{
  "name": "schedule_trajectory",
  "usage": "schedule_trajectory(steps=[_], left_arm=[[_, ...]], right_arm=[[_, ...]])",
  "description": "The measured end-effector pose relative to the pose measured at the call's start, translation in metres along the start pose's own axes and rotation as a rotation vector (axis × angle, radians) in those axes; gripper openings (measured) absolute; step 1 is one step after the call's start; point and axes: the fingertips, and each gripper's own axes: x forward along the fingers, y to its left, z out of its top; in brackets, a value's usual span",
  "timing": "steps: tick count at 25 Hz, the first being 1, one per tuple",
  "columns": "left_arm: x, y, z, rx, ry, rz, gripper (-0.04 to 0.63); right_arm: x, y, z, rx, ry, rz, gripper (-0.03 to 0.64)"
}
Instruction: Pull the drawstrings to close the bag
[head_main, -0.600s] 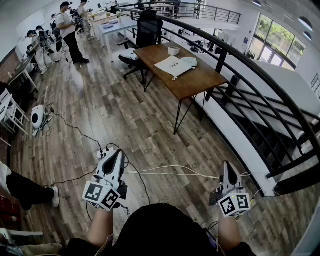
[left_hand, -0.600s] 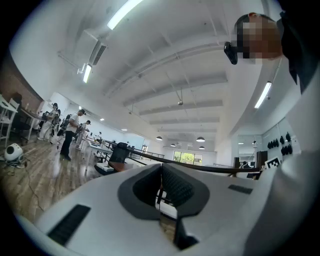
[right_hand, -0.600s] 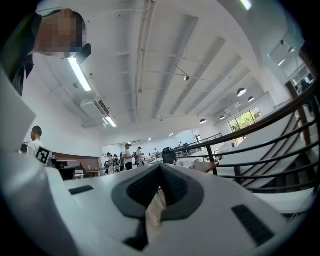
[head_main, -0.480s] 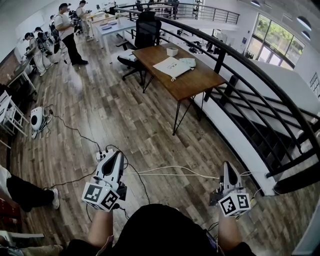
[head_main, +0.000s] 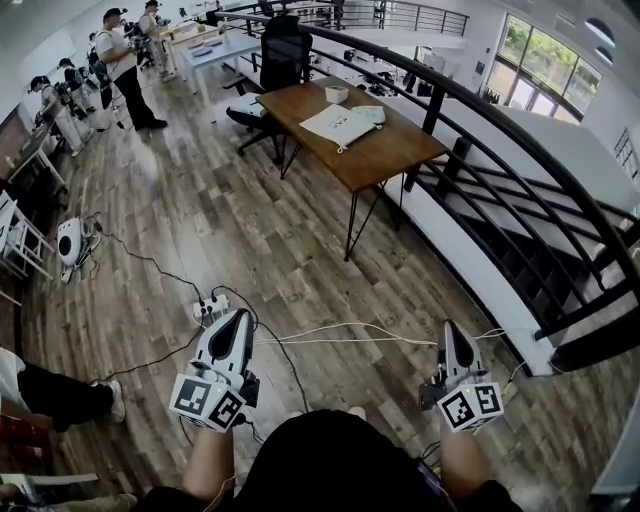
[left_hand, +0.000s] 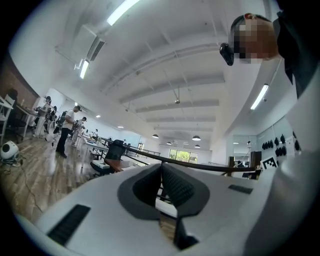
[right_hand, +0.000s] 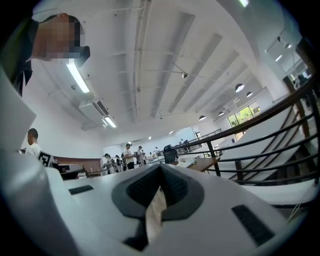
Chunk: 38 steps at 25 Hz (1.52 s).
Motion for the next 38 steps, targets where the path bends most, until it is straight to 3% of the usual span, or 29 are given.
schedule_trajectory(steps=[4, 7, 10, 13, 17, 23, 28, 38], left_arm=[[-0.007, -0.001, 0.0, -0.029, 0.002, -0.018, 0.025], [-0.01, -0.004, 0.005, -0.048, -0.009, -0.035, 0.082], [-0.015, -0.002, 0.011, -0.033, -0.023, -0.038, 0.293], [-0.023, 0.007, 0.015, -0.019, -0.03, -0.034, 0.34], [-0.027, 0.019, 0.013, 0.006, 0.007, -0.05, 0.363], [-0.032, 0.04, 0.01, -0.021, 0.02, -0.056, 0.365], [-0.021, 0.053, 0.007, -0.004, 0.028, -0.044, 0.365], [0.055, 0.053, 0.022, 0.05, -0.005, -0.017, 0.364]], right_arm=[[0.0, 0.015, 0.004, 0.012, -0.028, 0.018, 0.004], [-0.001, 0.034, 0.014, -0.007, -0.058, 0.052, 0.093], [0.001, 0.055, 0.02, 0.001, -0.086, 0.115, 0.334], [0.006, 0.076, 0.017, -0.012, -0.087, 0.145, 0.427], [0.012, 0.096, 0.008, -0.031, -0.061, 0.148, 0.442], [0.007, 0.107, -0.002, -0.013, -0.025, 0.112, 0.436], [0.017, 0.094, -0.002, -0.037, -0.024, 0.073, 0.41], [0.098, 0.039, 0.026, -0.028, -0.085, 0.138, 0.376]])
